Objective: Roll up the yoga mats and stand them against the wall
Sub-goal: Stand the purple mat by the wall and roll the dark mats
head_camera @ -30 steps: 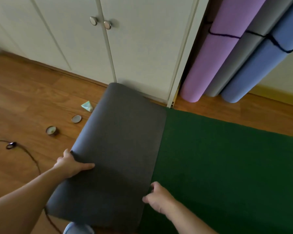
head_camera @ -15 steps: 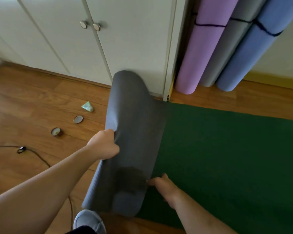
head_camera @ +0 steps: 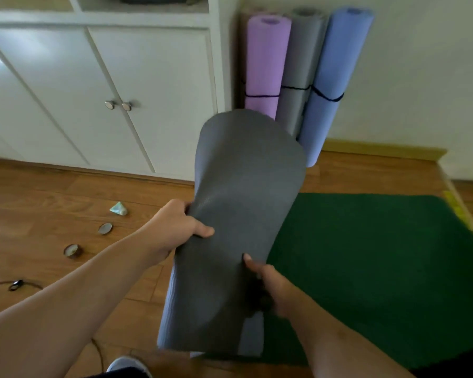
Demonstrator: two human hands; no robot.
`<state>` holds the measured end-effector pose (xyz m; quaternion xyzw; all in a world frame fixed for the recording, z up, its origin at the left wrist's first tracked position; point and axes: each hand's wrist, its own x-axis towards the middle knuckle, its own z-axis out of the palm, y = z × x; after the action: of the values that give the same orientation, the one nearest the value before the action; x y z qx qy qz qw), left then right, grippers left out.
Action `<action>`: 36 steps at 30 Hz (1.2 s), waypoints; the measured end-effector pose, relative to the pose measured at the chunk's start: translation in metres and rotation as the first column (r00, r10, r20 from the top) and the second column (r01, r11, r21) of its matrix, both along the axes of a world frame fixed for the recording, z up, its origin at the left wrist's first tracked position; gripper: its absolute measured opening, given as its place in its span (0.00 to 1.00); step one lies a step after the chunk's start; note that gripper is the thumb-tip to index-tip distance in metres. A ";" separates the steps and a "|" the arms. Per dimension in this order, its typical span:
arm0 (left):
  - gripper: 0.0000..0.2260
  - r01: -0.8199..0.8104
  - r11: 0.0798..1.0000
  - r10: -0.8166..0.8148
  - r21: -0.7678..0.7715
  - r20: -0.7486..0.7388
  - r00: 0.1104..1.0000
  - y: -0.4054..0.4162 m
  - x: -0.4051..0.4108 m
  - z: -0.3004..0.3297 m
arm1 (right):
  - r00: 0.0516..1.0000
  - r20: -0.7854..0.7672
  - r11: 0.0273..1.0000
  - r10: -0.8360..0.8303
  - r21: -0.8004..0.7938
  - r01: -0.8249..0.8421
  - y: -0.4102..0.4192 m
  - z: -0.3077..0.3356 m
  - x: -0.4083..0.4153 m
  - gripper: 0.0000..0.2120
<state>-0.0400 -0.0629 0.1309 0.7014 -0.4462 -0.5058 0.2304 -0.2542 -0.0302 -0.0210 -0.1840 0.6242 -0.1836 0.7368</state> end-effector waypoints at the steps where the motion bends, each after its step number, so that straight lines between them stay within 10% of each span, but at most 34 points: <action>1: 0.16 -0.017 1.000 0.016 -0.019 -0.045 0.999 0.005 -0.006 0.012 | 1.000 0.003 1.000 -0.018 -0.013 0.018 0.001 0.018 -0.012 0.46; 3: 0.14 -0.042 0.997 0.033 -0.061 -0.132 0.991 0.016 -0.023 0.034 | 0.998 0.049 0.997 -0.048 -0.055 0.051 0.004 0.047 -0.038 0.30; 15: 0.32 0.214 0.973 -0.229 -0.091 -0.215 0.949 0.077 -0.130 0.088 | 0.958 0.150 0.818 -0.246 -0.499 0.288 0.029 0.246 -0.182 0.25; 20: 0.32 0.398 0.917 -0.398 -0.020 -0.021 0.917 0.090 -0.154 0.077 | 0.858 -0.436 0.590 -0.273 -0.780 -0.208 0.040 0.318 -0.217 0.20; 24: 0.24 0.451 0.840 -0.372 -0.301 0.283 0.884 0.083 -0.167 0.107 | 0.480 -0.835 0.472 -0.269 -0.549 -0.690 0.042 0.343 -0.214 0.23; 28: 0.30 0.576 0.501 -0.153 -0.646 0.589 0.793 0.080 -0.165 0.152 | 0.288 -0.939 0.321 -0.189 -0.336 -0.886 0.047 0.349 -0.204 0.19; 31: 0.43 0.745 0.204 0.180 -0.636 0.772 0.609 0.069 -0.161 0.173 | 0.073 -0.986 0.191 -0.149 -0.102 -0.976 0.051 0.341 -0.195 0.11; 33: 0.44 0.883 0.219 0.197 -0.416 0.905 0.378 0.057 -0.158 0.180 | 0.010 -0.984 0.129 -0.176 -0.034 -0.991 0.053 0.330 -0.191 0.12; 36: 0.17 0.927 0.372 -0.064 -0.035 0.996 0.064 0.047 -0.164 0.175 | 0.070 -0.968 0.107 -0.243 -0.098 -0.989 0.047 0.306 -0.198 0.18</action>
<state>-0.2035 -0.0162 0.3059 0.4429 -0.8819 0.1579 -0.0349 -0.4524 0.0170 0.2852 -0.8354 0.5473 -0.0436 -0.0238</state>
